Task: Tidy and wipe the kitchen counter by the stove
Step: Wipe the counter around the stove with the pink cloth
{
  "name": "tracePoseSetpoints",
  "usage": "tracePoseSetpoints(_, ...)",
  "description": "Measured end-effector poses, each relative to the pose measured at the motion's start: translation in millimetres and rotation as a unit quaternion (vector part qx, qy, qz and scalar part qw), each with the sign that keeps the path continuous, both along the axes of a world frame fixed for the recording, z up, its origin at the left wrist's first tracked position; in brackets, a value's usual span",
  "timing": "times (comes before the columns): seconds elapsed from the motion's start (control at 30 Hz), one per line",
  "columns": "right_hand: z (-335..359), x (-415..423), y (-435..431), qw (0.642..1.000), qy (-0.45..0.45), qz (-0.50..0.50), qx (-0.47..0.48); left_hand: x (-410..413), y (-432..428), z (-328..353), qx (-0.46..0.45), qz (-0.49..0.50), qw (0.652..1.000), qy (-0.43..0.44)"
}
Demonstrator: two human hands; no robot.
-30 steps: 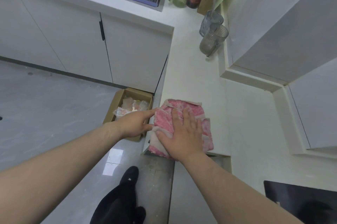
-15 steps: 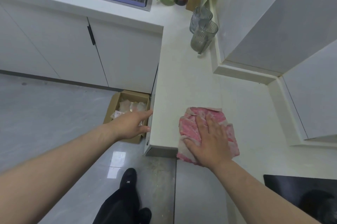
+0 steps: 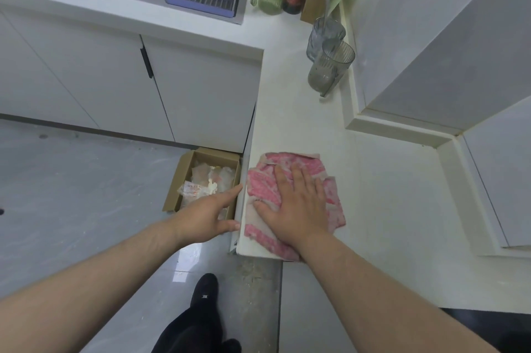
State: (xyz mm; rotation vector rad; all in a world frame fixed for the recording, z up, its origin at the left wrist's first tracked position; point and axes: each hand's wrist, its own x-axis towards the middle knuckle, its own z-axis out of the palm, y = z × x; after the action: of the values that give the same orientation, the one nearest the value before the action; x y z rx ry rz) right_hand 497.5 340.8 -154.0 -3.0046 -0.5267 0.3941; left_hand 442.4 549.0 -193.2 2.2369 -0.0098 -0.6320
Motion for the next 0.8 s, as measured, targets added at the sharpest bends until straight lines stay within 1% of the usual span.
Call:
tracePoseSetpoints(0.1,-2,25,9,1.000,-0.010,-0.009,0.008,13,4,3,-0.023,0.012,1.000,0.007)
tracePoseSetpoints(0.2,-4,47,16,1.000,-0.020,-0.016,0.007,31,4,7,-0.026,-0.006,1.000,-0.005)
tracePoseSetpoints(0.3,-4,66,24,0.999,-0.023,-0.022,0.009,53,9,8,-0.038,0.025,0.998,-0.031)
tracePoseSetpoints(0.37,-5,79,27,0.999,-0.023,-0.022,0.012,69,13,13,-0.025,0.020,0.998,-0.052)
tracePoseSetpoints(0.47,-5,99,28,0.999,-0.023,-0.014,0.019,85,16,19,0.029,-0.032,0.995,-0.085)
tracePoseSetpoints(0.6,-6,114,25,0.999,-0.037,-0.012,0.026,91,13,25,0.044,-0.050,0.994,-0.092)
tracePoseSetpoints(0.7,-6,119,17,0.999,-0.034,-0.002,0.034,91,12,30,0.047,-0.044,0.995,-0.080)
tracePoseSetpoints(0.8,-5,124,-7,0.998,-0.034,-0.035,0.036,89,11,32,0.065,-0.049,0.994,-0.073)
